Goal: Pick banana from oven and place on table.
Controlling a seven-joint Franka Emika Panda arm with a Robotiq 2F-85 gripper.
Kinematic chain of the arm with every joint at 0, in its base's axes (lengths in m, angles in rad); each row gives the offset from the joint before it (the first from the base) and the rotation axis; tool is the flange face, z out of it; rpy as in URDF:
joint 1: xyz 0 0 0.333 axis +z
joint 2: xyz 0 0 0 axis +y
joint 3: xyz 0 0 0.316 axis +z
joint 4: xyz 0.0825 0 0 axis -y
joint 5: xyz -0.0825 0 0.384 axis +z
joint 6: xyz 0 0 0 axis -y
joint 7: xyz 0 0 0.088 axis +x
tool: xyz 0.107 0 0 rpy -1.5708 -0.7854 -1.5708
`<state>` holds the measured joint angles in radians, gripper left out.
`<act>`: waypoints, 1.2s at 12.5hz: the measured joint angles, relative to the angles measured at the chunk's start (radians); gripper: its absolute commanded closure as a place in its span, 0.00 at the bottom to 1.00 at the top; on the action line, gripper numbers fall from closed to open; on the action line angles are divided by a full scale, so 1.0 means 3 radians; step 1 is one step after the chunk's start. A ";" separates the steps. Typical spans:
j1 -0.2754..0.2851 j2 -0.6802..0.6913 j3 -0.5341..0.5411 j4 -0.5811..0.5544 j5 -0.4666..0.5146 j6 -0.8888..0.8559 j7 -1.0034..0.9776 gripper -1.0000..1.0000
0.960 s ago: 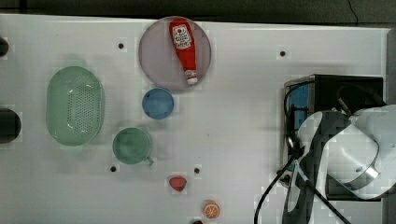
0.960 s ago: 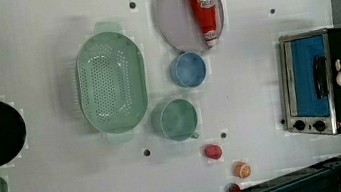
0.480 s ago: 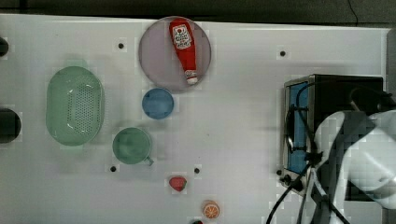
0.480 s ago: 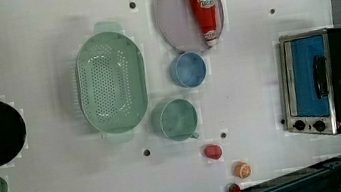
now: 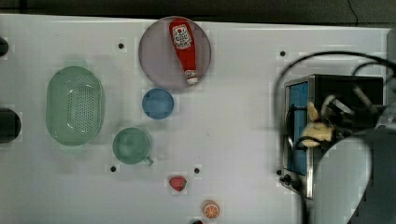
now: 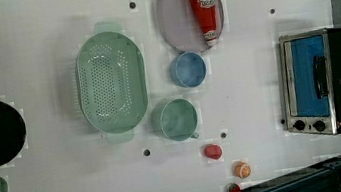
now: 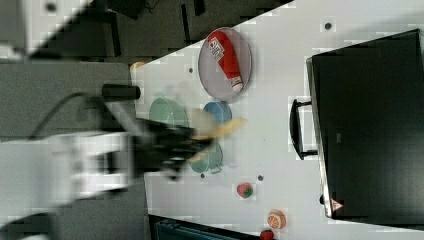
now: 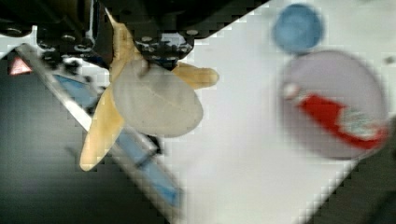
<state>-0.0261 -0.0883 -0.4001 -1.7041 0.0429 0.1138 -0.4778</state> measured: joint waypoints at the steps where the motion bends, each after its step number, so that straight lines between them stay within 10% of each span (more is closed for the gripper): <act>1: 0.0052 -0.0110 0.0176 0.0114 0.0008 -0.0050 0.0129 0.77; 5: 0.0245 -0.0209 0.0940 0.0065 -0.0079 -0.0013 0.0635 0.77; 9: 0.0426 -0.0082 0.1300 -0.0902 -0.0050 0.0466 0.1059 0.77; 15: 0.0419 0.0271 0.1012 -0.2275 -0.0028 0.1702 0.1303 0.77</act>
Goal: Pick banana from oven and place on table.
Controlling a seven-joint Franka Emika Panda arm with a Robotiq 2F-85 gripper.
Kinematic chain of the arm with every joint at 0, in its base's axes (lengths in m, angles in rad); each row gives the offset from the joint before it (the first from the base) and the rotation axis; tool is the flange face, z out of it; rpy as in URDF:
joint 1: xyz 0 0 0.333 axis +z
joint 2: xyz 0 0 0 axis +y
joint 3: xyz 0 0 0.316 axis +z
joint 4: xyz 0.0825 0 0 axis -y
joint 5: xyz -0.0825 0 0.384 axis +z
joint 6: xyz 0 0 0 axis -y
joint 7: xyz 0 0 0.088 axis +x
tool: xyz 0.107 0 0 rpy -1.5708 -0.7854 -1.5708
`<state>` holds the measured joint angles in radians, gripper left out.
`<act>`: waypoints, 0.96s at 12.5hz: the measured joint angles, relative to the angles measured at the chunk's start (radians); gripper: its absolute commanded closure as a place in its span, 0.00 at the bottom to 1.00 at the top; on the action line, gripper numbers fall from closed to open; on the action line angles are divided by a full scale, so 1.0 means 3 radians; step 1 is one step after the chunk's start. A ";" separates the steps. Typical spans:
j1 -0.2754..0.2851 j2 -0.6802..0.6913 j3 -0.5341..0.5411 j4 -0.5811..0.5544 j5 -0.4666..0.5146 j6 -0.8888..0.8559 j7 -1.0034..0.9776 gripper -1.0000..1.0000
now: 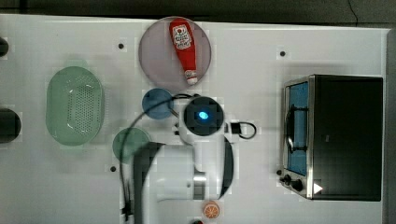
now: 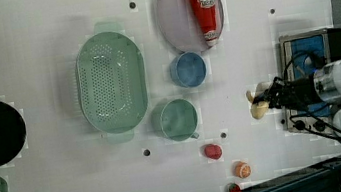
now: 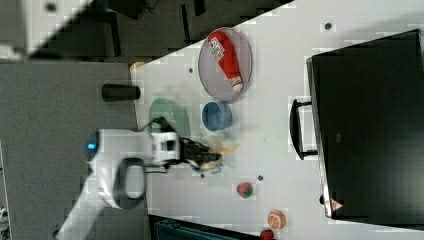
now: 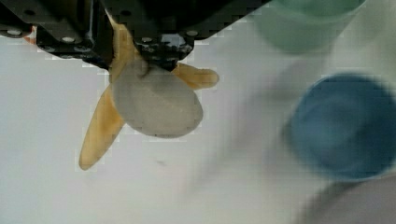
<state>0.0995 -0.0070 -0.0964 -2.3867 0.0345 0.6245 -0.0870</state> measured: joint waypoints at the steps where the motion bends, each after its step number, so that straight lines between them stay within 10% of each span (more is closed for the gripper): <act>1: -0.0021 0.0086 -0.0089 -0.0059 -0.0001 0.0135 0.0006 0.77; 4: -0.0206 0.0339 -0.0088 -0.0020 -0.0039 0.0339 0.0014 0.72; 10: -0.0185 0.0468 -0.0075 -0.0033 -0.0042 0.0601 0.0043 0.06; 12: -0.0183 0.0395 -0.0037 -0.0013 -0.0005 0.0581 0.0043 0.00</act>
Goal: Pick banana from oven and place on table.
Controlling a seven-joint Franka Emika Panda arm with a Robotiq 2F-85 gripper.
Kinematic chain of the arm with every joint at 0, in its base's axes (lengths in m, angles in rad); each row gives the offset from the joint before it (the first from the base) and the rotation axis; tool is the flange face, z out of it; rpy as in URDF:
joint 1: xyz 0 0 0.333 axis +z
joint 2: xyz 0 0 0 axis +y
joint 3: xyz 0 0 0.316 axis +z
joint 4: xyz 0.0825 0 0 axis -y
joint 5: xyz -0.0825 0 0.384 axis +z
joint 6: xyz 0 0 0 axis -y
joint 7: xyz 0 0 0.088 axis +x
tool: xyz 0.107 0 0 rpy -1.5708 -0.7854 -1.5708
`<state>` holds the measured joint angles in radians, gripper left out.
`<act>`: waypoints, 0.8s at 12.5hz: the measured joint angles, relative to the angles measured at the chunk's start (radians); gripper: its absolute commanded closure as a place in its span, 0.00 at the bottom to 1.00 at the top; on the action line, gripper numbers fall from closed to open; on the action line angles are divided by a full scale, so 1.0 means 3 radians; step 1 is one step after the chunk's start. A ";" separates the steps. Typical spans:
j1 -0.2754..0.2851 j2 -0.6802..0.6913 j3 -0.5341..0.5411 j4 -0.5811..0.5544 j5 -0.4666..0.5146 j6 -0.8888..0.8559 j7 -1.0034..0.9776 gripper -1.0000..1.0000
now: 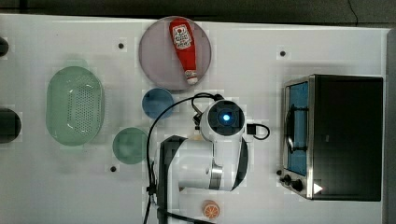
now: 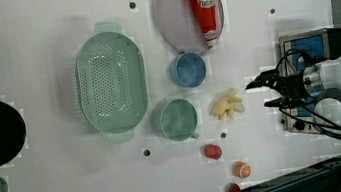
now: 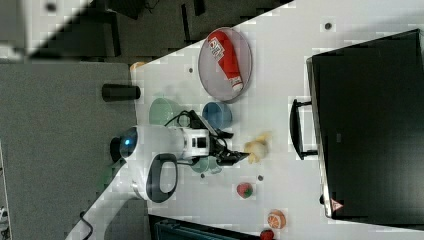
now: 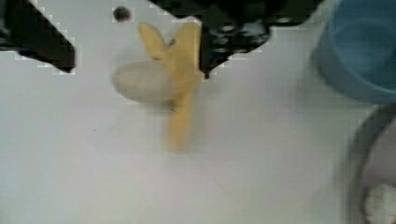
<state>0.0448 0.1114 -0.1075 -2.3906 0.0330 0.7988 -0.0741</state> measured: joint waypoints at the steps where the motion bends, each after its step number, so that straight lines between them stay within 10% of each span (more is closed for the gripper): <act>1: 0.0004 -0.0010 0.0014 0.0072 0.0046 -0.0083 0.0001 0.00; 10: 0.0061 -0.1105 -0.0030 0.1644 -0.0281 -0.1968 0.0018 0.00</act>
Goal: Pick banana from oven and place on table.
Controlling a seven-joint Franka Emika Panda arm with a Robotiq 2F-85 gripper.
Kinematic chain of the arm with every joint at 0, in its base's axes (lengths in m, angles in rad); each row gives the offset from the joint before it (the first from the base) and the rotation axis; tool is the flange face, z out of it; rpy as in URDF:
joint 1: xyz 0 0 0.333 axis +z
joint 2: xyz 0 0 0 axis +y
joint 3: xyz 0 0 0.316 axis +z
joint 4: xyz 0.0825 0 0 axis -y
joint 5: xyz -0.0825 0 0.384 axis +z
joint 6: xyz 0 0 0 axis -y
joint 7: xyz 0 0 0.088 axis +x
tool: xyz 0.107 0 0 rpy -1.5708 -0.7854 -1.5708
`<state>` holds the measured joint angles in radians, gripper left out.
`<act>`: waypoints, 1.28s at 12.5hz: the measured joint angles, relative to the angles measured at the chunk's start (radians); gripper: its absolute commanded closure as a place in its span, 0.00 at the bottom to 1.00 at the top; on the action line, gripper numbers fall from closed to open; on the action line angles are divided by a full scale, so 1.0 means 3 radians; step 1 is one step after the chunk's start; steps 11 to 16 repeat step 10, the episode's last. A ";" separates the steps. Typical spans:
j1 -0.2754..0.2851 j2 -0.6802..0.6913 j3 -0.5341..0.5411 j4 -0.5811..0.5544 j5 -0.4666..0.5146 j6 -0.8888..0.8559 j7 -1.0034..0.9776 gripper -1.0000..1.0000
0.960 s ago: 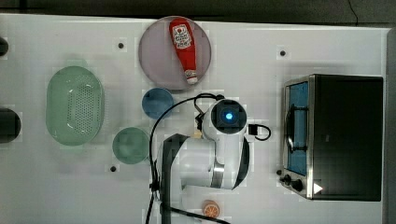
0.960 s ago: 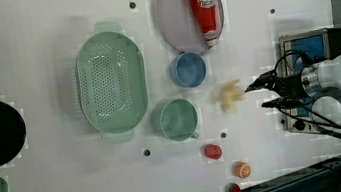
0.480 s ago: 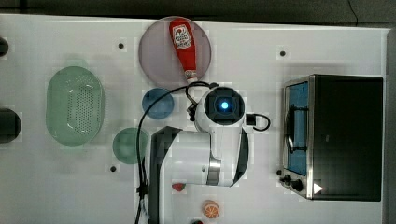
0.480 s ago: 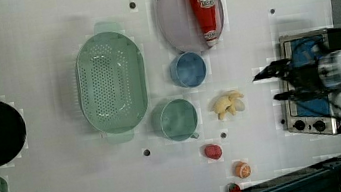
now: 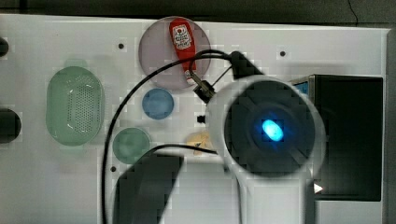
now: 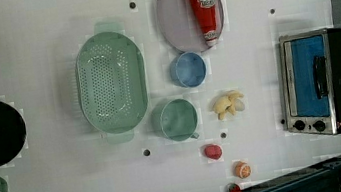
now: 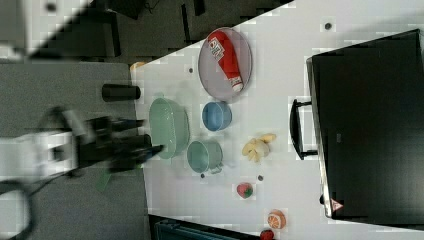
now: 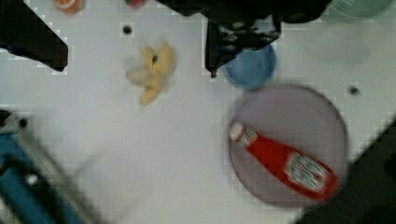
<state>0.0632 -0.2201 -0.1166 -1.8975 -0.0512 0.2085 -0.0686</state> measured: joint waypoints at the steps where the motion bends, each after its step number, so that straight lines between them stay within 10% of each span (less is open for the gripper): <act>1: -0.0010 -0.0070 0.0010 0.0251 -0.0097 -0.0192 0.0000 0.00; 4: -0.0011 -0.0204 -0.0030 0.0687 -0.0141 -0.0734 0.0005 0.00; 16: -0.0042 -0.0020 -0.0033 0.0439 -0.0138 -0.0830 0.0011 0.00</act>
